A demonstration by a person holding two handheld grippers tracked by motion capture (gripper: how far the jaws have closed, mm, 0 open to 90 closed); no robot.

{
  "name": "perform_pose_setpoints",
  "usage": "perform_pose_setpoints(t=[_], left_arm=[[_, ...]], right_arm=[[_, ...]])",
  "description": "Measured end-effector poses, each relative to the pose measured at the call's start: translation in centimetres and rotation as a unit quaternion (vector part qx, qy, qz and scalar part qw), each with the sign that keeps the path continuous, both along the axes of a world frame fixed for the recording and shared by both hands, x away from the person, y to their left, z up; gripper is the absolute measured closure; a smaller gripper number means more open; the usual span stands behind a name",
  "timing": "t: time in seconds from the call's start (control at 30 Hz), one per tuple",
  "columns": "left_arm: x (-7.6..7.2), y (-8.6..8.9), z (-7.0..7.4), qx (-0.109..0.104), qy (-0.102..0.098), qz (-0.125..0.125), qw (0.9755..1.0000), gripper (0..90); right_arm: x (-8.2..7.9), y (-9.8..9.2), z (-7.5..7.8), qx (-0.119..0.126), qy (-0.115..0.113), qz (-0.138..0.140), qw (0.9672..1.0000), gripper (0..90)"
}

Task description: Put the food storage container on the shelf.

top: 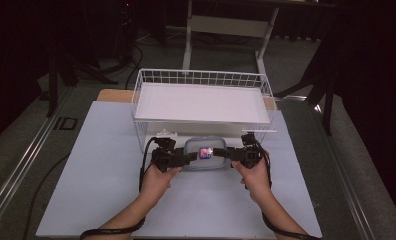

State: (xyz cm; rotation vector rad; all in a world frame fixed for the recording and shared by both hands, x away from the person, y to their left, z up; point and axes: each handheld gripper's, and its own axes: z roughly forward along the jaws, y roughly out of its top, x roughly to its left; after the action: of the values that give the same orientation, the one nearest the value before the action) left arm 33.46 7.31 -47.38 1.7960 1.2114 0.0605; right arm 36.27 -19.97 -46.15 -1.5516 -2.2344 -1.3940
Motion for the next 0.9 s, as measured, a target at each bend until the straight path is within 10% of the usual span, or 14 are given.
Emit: perform_pose_setpoints(t=[0.57, 0.9], left_arm=[[3.3, 0.0, -2.3, 0.016, -0.005, -0.007, 0.9998, 45.5], [4.4, 0.7, -2.9, -0.011, -0.013, 0.002, 0.9999, 45.8]], right_arm=[[2.6, 0.3, -3.3, 0.018, 0.002, -0.032, 0.9993, 39.9], [3.2, 0.7, -3.7, 0.022, -0.008, -0.045, 0.9987, 39.8]])
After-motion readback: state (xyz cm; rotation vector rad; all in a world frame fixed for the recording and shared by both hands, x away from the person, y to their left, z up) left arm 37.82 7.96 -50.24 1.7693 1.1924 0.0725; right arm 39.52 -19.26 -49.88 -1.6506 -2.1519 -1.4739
